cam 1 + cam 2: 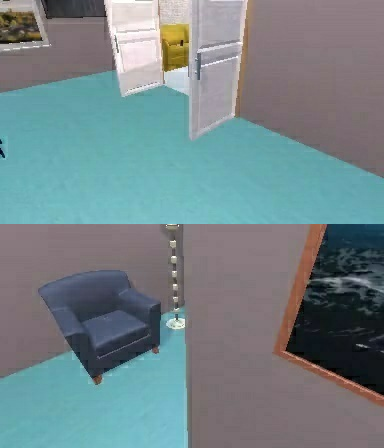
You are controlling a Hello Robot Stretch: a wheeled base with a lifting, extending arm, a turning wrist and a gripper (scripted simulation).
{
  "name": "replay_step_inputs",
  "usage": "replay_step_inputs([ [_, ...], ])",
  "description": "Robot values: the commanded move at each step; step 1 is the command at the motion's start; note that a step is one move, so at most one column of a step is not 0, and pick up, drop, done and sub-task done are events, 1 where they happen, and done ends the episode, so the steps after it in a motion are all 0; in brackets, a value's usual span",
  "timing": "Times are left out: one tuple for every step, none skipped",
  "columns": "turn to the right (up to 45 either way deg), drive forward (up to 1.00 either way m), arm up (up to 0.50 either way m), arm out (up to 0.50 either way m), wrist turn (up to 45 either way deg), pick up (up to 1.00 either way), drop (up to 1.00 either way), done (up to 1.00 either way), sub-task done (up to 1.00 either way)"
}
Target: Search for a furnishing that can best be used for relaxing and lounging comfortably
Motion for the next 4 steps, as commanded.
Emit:
replay_step_inputs([
  [-42.0, 0.0, 0.0, 0.0, 0.0, 0.0, 0.0, 0.0, 0.0],
  [0.0, 0.05, 0.0, 0.0, 0.0, 0.0, 0.0, 0.0, 0.0],
  [45.0, 0.0, 0.0, 0.0, 0.0, 0.0, 0.0, 0.0, 0.0],
  [39.0, 0.0, 0.0, 0.0, 0.0, 0.0, 0.0, 0.0, 0.0],
])
